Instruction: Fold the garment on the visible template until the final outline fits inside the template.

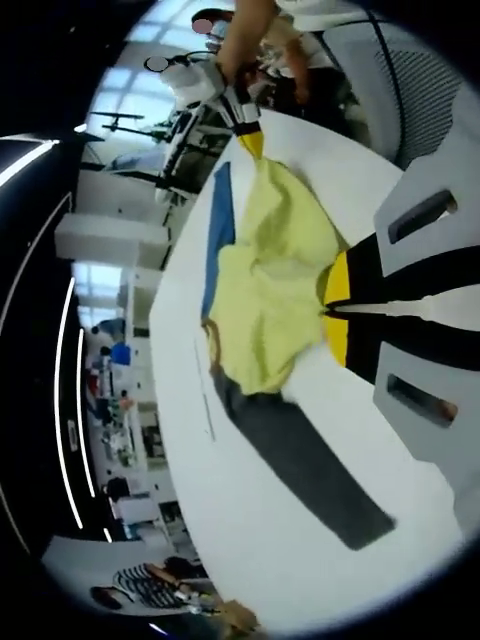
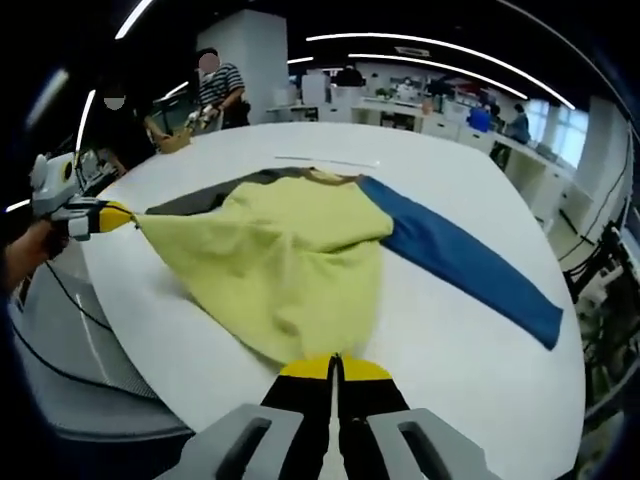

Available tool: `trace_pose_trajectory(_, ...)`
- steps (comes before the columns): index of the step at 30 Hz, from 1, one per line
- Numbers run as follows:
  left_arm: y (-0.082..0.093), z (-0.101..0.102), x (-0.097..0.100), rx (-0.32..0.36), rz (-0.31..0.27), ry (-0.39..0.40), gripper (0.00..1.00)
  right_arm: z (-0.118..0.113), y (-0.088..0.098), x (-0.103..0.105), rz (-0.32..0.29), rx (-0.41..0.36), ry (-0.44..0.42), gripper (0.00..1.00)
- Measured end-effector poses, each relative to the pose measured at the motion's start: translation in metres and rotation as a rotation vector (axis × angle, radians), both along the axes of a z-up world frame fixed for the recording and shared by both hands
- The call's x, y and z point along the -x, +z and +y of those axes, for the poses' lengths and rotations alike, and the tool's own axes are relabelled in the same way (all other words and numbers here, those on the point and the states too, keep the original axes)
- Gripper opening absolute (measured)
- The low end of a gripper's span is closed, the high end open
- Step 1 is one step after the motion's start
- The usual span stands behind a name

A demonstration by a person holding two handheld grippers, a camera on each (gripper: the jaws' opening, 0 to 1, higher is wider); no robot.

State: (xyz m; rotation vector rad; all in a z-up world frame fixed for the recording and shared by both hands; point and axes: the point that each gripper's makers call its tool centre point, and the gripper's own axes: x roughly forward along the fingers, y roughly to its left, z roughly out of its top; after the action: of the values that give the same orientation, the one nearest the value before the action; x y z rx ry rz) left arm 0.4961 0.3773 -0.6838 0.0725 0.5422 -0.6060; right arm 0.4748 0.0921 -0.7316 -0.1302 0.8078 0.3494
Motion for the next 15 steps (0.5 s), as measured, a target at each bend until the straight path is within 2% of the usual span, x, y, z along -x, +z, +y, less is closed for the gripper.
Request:
trace_pose_trajectory(9, -0.031, 0.013, 0.029, -0.035, 0.093, 0.025, 0.0, -0.008, -0.013, 0.007, 0.04, 0.016, -0.01, 0.0)
trace_pose_trajectory(15, -0.055, 0.026, 0.039, -0.116, 0.145, 0.045, 0.0, -0.012, -0.025, 0.012, 0.07, 0.031, -0.015, 0.0)
